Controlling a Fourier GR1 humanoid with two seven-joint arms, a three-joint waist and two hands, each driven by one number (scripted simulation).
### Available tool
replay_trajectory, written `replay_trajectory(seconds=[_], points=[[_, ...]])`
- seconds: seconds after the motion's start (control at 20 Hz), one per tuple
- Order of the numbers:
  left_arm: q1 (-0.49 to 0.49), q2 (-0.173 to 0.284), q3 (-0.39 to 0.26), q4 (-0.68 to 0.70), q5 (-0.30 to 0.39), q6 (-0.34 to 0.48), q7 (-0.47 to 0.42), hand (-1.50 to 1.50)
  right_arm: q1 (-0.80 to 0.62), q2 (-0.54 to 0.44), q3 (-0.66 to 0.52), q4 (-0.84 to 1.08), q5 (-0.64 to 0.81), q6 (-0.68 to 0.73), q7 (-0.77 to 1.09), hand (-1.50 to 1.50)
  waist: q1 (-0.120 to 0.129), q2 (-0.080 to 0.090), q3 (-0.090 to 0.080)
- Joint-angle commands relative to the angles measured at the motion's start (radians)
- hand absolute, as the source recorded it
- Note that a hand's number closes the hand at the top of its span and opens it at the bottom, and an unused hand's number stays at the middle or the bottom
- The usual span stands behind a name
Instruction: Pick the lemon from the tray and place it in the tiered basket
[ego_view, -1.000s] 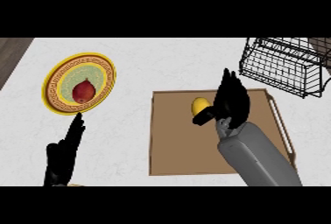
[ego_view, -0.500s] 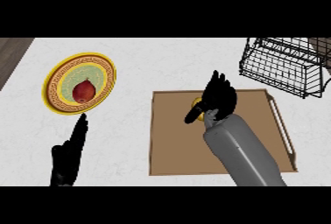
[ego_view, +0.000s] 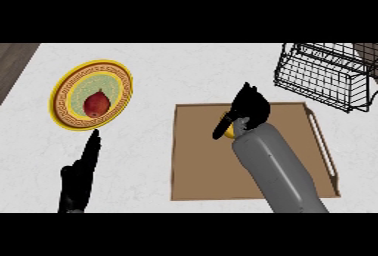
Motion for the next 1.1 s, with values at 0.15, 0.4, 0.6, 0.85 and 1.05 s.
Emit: replay_trajectory(seconds=[0.15,0.4,0.6,0.85,1.05], points=[[-0.022,-0.028,0.003,0.045,0.013,-0.019,0.025,0.00,-0.010,0.014,0.001,0.018,-0.035,0.058,0.237,-1.50,-0.010,0.003,-0.009],[-0.010,-0.037,0.012,0.050,0.014,-0.018,-0.002,0.00,-0.003,0.014,-0.006,0.055,-0.082,0.039,0.234,-1.50,-0.006,0.003,-0.009],[0.002,-0.032,-0.008,-0.015,-0.011,0.004,0.042,0.00,0.031,0.014,-0.004,0.090,-0.083,-0.020,0.192,-1.50,0.001,0.004,-0.008],[-0.002,-0.029,-0.003,0.013,-0.030,0.009,0.040,0.00,0.034,0.014,0.012,0.110,-0.101,-0.029,0.188,-1.50,0.000,0.005,-0.008],[-0.015,-0.032,0.021,0.024,-0.010,-0.017,0.033,0.00,0.044,0.014,0.020,0.079,-0.076,-0.035,0.178,1.50,-0.004,0.004,-0.008]])
